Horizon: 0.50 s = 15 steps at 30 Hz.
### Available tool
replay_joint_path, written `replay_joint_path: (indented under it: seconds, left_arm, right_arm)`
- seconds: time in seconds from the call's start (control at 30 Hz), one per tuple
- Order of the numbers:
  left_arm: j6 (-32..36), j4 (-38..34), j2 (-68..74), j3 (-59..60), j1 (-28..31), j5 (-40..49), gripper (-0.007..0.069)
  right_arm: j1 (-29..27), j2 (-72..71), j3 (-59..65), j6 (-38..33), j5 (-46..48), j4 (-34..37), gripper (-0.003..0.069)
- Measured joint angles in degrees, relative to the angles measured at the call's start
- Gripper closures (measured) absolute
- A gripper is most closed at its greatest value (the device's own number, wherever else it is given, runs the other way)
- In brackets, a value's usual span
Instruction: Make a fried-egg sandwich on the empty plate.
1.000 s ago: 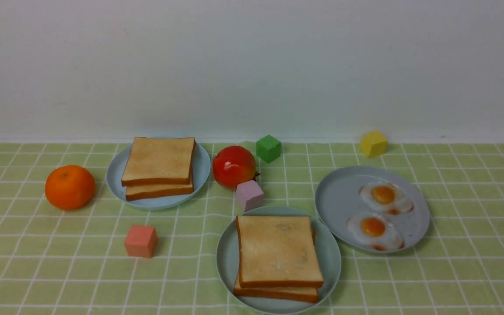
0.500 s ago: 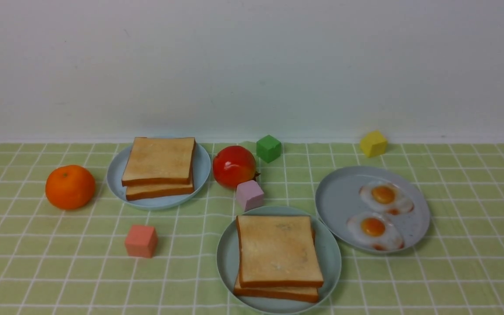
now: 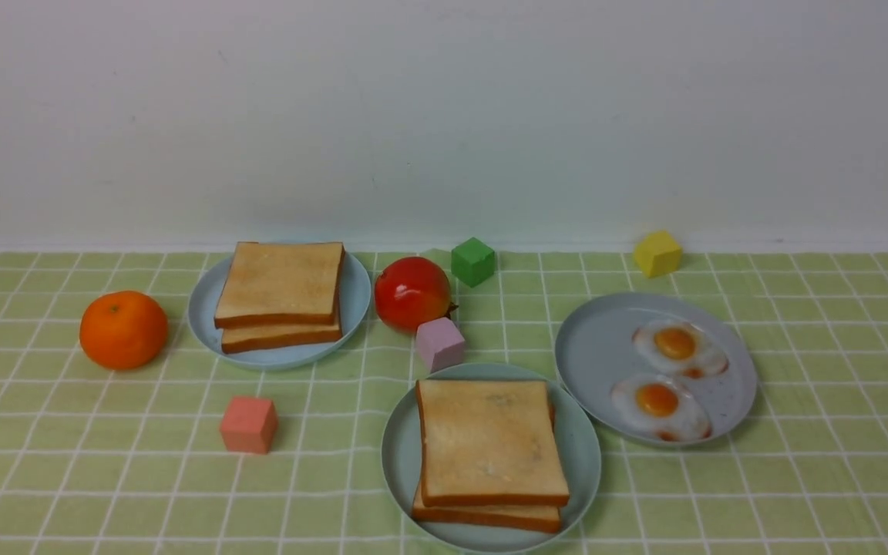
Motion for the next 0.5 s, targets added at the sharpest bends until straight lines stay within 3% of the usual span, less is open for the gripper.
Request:
replay_joint_path:
  seconds: [0.1, 0.27, 0.5]
  left_arm:
    - [0.71, -0.85, 0.06, 1.07, 1.48, -1.72, 0.0636]
    - [7.46, -2.59, 0.06, 1.07, 6.05, -2.50, 0.0634]
    - [10.06, -3.17, 0.06, 1.35, 5.47, -3.15, 0.0627]
  right_arm:
    - [0.00, 0.00, 0.00, 0.00, 0.00, 0.00, 0.0651]
    - [0.00, 0.00, 0.00, 0.02, 0.00, 0.00, 0.0645]
    - [0.00, 0.00, 0.00, 0.07, 0.04, 0.00, 0.0641]
